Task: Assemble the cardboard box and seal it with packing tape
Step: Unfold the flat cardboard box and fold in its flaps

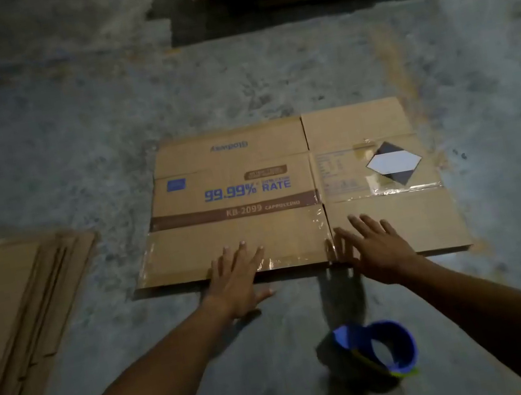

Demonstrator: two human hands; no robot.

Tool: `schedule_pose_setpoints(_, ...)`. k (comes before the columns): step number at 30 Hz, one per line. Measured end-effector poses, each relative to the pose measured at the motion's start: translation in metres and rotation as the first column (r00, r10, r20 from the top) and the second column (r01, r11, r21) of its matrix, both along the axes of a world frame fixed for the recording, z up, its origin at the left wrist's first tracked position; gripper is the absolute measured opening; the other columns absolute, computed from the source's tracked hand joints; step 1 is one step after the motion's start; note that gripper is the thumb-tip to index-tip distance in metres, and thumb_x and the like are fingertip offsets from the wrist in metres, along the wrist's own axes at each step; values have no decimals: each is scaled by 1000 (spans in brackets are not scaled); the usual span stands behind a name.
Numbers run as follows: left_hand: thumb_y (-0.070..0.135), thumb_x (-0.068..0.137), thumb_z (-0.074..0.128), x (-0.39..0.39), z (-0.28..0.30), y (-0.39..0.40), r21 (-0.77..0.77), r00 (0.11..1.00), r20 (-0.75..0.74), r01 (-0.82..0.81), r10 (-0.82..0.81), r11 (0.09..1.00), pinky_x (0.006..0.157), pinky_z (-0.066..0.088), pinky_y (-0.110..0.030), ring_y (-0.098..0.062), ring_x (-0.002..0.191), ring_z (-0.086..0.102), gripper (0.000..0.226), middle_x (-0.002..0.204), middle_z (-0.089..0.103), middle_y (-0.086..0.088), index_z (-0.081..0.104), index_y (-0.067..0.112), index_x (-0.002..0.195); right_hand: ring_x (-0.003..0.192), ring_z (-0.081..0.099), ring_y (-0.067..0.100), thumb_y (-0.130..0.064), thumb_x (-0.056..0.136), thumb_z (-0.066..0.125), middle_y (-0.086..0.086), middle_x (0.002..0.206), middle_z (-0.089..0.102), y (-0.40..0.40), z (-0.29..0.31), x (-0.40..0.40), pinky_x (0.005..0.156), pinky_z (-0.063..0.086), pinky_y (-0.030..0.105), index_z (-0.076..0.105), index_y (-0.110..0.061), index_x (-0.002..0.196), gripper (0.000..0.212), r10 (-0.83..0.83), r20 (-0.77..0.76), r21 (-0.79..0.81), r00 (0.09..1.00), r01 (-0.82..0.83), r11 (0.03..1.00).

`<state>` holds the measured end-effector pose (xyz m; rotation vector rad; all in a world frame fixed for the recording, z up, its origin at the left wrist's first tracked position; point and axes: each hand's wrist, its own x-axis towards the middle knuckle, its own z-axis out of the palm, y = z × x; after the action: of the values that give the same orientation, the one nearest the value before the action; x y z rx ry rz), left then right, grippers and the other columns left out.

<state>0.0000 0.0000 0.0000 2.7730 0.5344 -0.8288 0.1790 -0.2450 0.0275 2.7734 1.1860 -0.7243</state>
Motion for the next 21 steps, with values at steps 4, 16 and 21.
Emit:
schedule_pose_setpoints(4, 66, 89, 42, 2, -31, 26, 113, 990, 27, 132, -135, 985, 117, 8, -58, -42, 147, -10, 84, 163, -18, -1, -17, 50, 147, 144, -16, 40, -53, 84, 59, 7, 159, -20, -5, -26, 20, 113, 4, 61, -11, -51, 146, 93, 132, 28, -216, 991, -123, 969)
schedule_pose_setpoints(16, 52, 99, 24, 1, -19, 55, 220, 935, 264, 182, -238, 958, 113, 25, -45, -29, 148, 19, 57, 163, 15, 6, 7, 43, 152, 144, 4, 46, -34, 88, 60, 15, 160, -14, -20, -5, 23, 114, 22, 54, -28, -38, 143, 104, 355, 201, -329, 913, -278, 902)
schedule_pose_setpoints(21, 65, 91, 34, 6, 5, 63, 294, 783, 604, -44, -150, 955, 116, 0, -57, -27, 149, 18, 67, 160, 26, -1, 27, 35, 151, 146, 13, 35, -20, 92, 55, 9, 162, -6, -19, 36, 33, 115, 25, 47, -32, -34, 135, 98, 334, 323, -247, 885, -262, 933)
